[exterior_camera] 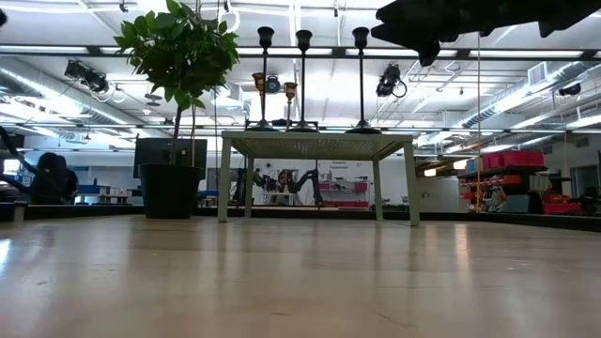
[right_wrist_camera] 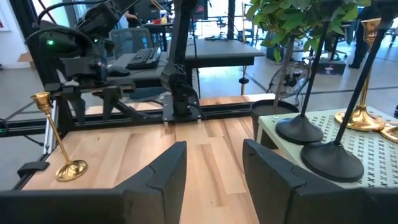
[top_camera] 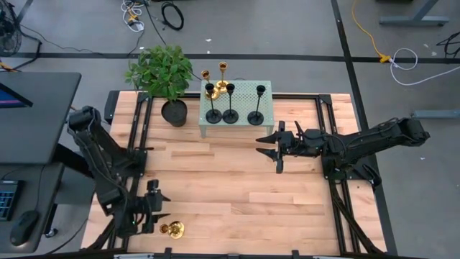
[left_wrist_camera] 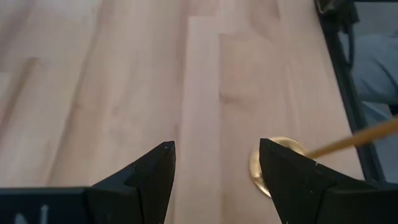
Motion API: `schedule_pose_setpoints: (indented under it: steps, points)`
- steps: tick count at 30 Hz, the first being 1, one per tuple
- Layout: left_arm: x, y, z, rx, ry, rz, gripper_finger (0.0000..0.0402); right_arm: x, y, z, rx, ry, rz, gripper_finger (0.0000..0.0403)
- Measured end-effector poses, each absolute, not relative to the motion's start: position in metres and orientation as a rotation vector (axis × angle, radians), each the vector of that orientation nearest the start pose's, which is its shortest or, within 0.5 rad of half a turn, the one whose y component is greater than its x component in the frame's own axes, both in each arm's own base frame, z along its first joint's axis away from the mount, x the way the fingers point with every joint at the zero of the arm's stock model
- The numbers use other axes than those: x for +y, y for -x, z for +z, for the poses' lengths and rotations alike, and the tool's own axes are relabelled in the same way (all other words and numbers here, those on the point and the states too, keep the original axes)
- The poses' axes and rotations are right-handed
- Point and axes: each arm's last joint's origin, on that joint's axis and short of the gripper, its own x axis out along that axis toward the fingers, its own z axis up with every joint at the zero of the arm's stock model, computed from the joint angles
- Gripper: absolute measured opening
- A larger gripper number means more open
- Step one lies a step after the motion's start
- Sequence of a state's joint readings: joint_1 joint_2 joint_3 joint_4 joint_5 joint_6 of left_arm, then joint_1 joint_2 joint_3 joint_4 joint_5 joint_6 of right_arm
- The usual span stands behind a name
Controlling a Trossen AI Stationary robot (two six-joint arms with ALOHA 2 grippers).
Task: Pick & Place candle stick holders
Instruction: Put the gold candle holder on the shelf
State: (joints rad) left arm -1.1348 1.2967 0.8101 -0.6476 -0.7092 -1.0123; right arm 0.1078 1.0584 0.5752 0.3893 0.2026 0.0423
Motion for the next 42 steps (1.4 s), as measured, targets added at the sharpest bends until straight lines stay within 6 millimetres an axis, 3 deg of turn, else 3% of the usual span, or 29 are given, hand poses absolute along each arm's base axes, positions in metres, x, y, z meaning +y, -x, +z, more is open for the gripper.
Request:
schedule_pose_setpoints:
  steps: [21, 32, 42]
  points:
    - [-0.248, -0.116, 0.187, 0.769, 0.232, -0.114, 0.0232, 0.019, -0.23, 0.264, 0.091, -0.03, -0.096, 0.0158]
    - [-0.252, -0.12, 0.191, 0.697, 0.287, -0.116, 0.0232, 0.019, -0.231, 0.264, 0.091, -0.029, -0.096, 0.0158]
    - [-0.256, -0.122, 0.195, 0.627, 0.233, -0.148, 0.0226, 0.019, -0.231, 0.264, 0.091, -0.03, -0.095, 0.0158]
